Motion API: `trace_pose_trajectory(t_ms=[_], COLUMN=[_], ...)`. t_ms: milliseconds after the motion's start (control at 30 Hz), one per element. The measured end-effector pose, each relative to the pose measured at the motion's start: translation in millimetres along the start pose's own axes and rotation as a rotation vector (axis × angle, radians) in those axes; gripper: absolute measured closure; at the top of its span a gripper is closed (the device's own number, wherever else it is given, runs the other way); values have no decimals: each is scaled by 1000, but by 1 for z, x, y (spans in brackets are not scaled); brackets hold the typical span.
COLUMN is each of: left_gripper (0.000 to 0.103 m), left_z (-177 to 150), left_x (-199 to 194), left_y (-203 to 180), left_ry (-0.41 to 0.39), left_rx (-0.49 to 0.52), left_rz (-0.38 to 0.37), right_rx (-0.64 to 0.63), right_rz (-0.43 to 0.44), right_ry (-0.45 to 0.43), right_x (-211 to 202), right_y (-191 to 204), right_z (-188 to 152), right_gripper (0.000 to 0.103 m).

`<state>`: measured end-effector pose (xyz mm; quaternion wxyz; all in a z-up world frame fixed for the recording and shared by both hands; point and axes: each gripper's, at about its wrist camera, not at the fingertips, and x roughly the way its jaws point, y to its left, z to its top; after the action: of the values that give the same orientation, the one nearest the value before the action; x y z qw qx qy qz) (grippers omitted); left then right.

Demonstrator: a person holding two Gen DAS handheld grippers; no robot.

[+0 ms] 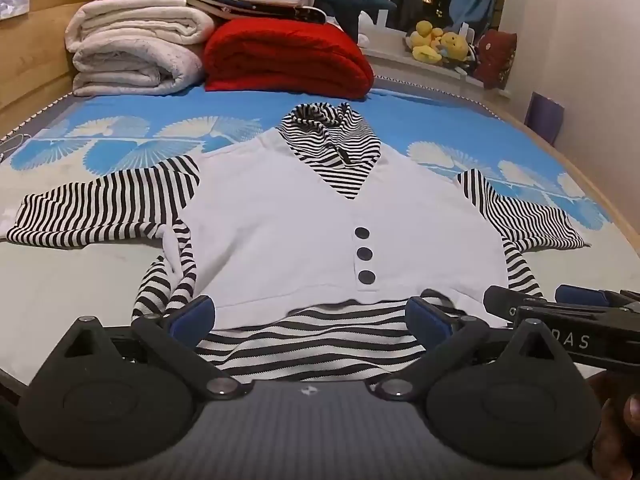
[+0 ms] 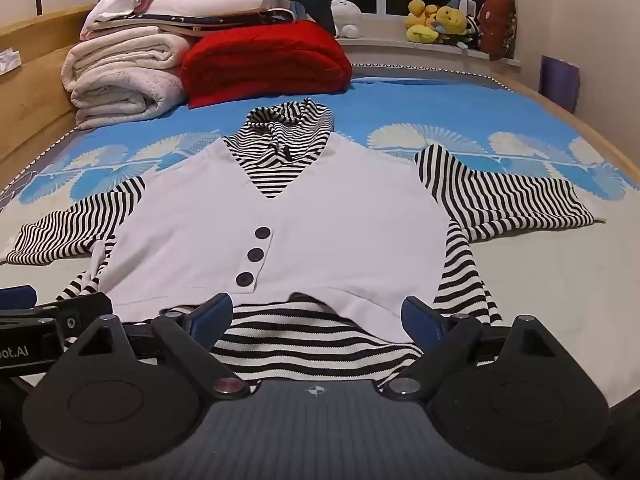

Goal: Fold small clothes

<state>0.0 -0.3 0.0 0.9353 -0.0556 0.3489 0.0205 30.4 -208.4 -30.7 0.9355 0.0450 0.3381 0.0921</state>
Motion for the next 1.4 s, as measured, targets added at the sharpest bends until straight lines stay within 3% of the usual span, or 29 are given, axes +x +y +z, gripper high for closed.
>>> trace_pose_trajectory(t_ms=[900,1300,1400], left_gripper=[2,7,15], left_z=[-5,-2,-3], left_x=[4,3,3], left_y=[-5,-5,-6], left_ry=[-6,-2,-1], left_rx=[-6,0,13], left_rz=[1,-6,-10], right_rx=[0,-1,-2], right_rz=[-10,-10,-10], right_ry=[-3,1,3], right_x=[0,1,1], right_y=[2,3,3], right_z=[0,0,0], right_gripper=[13,14,14])
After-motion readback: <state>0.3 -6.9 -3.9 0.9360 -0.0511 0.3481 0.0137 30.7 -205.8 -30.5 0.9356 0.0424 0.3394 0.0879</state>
